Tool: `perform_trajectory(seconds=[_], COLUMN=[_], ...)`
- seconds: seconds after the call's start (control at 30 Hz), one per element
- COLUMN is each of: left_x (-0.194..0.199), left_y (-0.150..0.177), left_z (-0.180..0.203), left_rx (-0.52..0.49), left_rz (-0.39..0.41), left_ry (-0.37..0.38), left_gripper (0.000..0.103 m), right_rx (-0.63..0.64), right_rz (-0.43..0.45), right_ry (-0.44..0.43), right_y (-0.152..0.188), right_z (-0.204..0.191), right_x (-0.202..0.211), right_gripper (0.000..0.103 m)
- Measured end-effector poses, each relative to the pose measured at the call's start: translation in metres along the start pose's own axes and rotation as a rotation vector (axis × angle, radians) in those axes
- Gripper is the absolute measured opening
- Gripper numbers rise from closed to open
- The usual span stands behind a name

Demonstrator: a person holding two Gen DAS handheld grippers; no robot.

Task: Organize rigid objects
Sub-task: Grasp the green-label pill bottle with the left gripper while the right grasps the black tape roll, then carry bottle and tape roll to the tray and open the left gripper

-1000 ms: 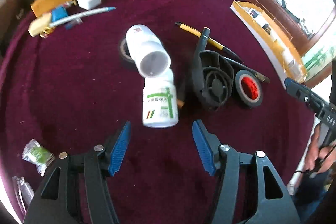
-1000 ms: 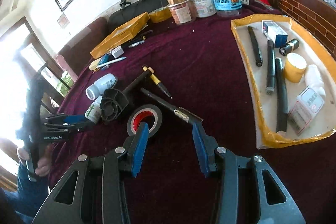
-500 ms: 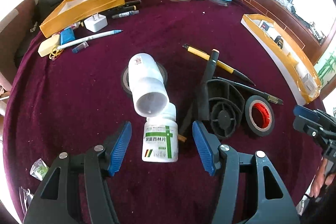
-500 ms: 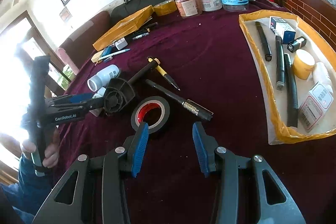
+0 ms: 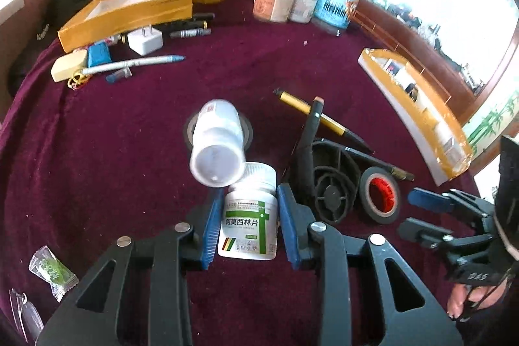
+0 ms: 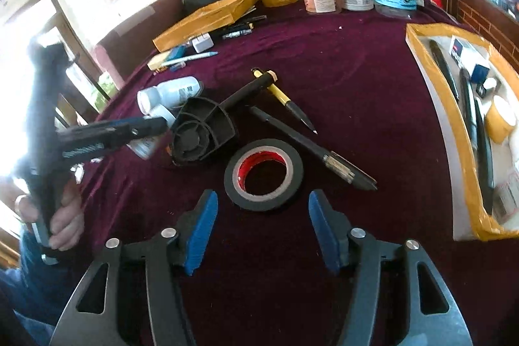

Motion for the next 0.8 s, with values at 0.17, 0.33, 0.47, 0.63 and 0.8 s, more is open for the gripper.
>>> perform_trajectory(seconds=[0.17, 0.33, 0.47, 0.63, 0.8], left_x=[0.005, 0.008, 0.009, 0.011, 0.014], left_y=[-0.003, -0.002, 0.000, 0.000, 0.000], left_z=[-0.003, -0.003, -0.001, -0.001, 0.000], left_rx=[0.009, 0.009, 0.000, 0.001, 0.000], left_rz=[0.019, 0.025, 0.033, 0.043, 0.058], left_ry=[0.016, 0.027, 0.028, 0.036, 0.042], left_gripper=[0.031, 0.031, 0.031, 0.031, 0.031], right_rx=[0.070, 0.142, 0.132, 0.125, 0.090], right_rz=[-0.050, -0.072, -0.055, -0.013, 0.055], right_ry=[0.098, 0.192, 0.181, 0.188, 0.174], right_y=[-0.010, -0.015, -0.014, -0.010, -0.006], right_z=[-0.013, -0.020, -0.017, -0.018, -0.014], right_x=[-0.021, -0.036, -0.033, -0.019, 0.004], right_gripper=[0.055, 0.057, 0.056, 0.056, 0.056])
Point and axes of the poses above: each gripper's, at about its wrist camera, not at the fingertips, and x roughly against the way its jaws point, z to its right, y to its underside, the point moved 3 cm from there along -x, roughly the way its jaws point, and after that the axes turned 13 degrees about x, right-handed, at the moved point
